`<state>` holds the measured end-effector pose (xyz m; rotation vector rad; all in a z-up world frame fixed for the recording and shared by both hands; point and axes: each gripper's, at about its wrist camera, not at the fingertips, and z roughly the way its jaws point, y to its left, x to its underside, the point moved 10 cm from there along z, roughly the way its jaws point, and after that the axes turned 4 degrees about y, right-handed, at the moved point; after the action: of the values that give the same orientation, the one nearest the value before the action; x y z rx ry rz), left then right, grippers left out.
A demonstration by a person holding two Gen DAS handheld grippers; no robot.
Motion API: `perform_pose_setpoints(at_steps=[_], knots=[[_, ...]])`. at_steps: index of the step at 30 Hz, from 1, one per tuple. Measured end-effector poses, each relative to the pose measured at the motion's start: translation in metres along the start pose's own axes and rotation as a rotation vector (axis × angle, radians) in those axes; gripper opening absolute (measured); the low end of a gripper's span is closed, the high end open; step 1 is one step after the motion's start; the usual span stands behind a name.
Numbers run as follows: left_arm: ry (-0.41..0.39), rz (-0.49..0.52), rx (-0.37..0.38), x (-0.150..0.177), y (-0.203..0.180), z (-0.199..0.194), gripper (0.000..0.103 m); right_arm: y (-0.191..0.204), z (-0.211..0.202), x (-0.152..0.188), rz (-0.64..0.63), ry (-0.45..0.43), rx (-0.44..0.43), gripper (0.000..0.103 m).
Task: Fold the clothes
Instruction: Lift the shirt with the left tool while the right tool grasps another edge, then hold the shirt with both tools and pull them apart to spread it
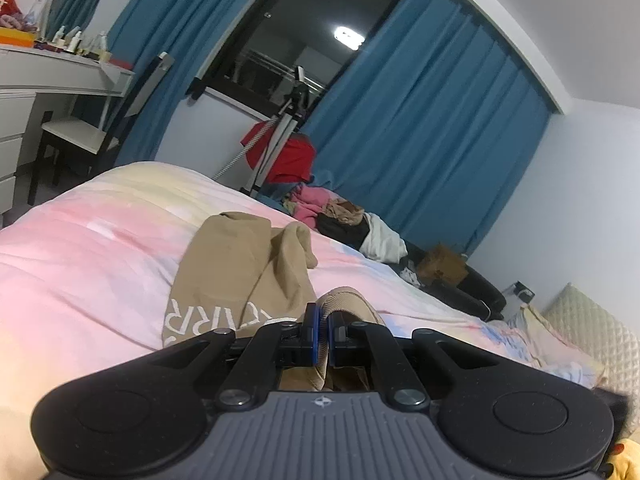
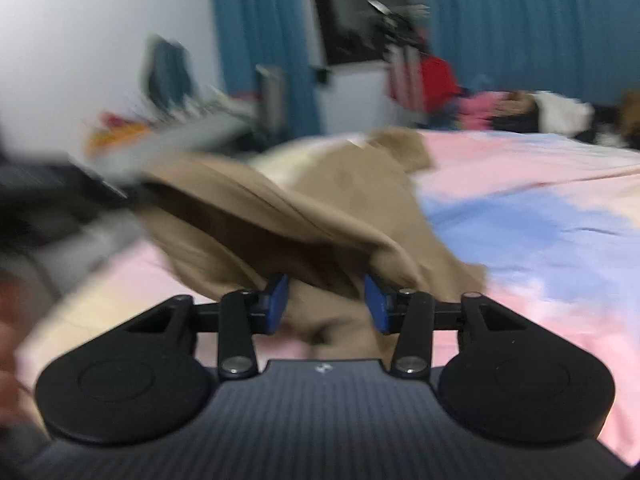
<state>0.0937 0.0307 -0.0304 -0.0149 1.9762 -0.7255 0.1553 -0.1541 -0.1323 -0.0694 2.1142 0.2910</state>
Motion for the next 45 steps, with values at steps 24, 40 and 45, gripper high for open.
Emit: perform_pose_setpoints(at_steps=[24, 40, 45], knots=[[0.016, 0.272, -0.193, 0.008, -0.006, 0.021, 0.005, -0.041, -0.095, -0.054, 0.088, -0.139, -0.111, 0.003], [-0.027, 0.146, -0.178, -0.001, 0.009, 0.015, 0.005, 0.012, -0.037, -0.006, -0.168, -0.022, 0.028, 0.07], [-0.057, 0.137, -0.171, -0.006, 0.008, 0.007, 0.005, 0.01, 0.001, 0.014, -0.232, 0.054, 0.181, 0.07]])
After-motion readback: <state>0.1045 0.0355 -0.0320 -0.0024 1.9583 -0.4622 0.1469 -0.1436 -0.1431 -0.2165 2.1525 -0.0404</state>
